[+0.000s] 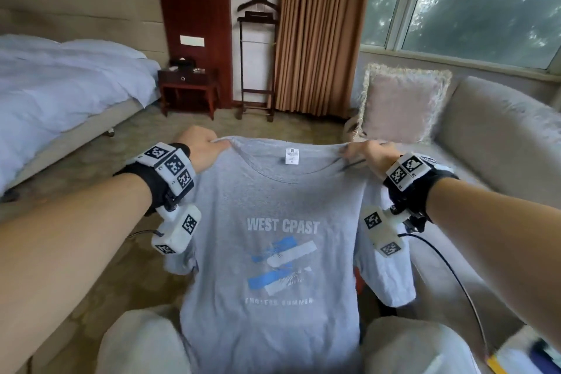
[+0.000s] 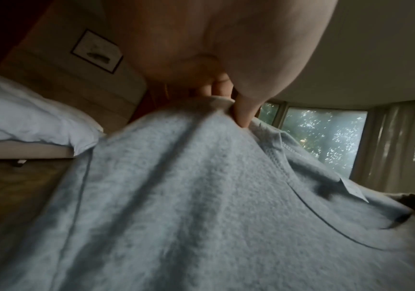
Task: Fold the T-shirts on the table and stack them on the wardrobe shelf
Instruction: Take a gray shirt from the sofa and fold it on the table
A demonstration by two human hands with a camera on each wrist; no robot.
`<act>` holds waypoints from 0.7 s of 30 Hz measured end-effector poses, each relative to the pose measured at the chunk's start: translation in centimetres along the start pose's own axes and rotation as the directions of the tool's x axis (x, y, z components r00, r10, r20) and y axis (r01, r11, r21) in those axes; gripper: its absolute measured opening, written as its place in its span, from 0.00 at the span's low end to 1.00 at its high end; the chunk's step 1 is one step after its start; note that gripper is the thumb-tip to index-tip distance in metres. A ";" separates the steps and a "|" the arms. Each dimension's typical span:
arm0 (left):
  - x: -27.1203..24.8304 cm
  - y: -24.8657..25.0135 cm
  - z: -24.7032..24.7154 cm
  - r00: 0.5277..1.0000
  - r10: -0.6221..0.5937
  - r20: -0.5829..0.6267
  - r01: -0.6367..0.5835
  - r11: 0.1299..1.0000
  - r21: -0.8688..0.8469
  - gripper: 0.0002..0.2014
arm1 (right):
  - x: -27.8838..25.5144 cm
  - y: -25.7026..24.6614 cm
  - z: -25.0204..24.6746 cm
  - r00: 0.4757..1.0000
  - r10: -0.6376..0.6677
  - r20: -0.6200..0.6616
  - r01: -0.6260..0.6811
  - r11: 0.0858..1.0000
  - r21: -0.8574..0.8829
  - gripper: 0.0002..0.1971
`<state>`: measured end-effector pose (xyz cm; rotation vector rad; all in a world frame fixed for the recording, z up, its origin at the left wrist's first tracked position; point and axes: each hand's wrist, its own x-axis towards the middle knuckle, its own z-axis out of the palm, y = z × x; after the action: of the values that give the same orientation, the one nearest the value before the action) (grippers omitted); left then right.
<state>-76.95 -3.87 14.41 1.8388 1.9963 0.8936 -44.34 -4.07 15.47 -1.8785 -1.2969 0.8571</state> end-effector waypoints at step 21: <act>16.5 -11.7 20.0 0.890 -0.357 0.282 0.231 0.889 0.396 0.30 | 21.6 11.1 15.8 0.970 0.242 -0.010 -0.192 0.740 -0.644 0.19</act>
<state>-76.93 17.07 -4.82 1.6360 2.2169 0.1066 -45.71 16.22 -5.24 -2.6019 -1.5740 0.6350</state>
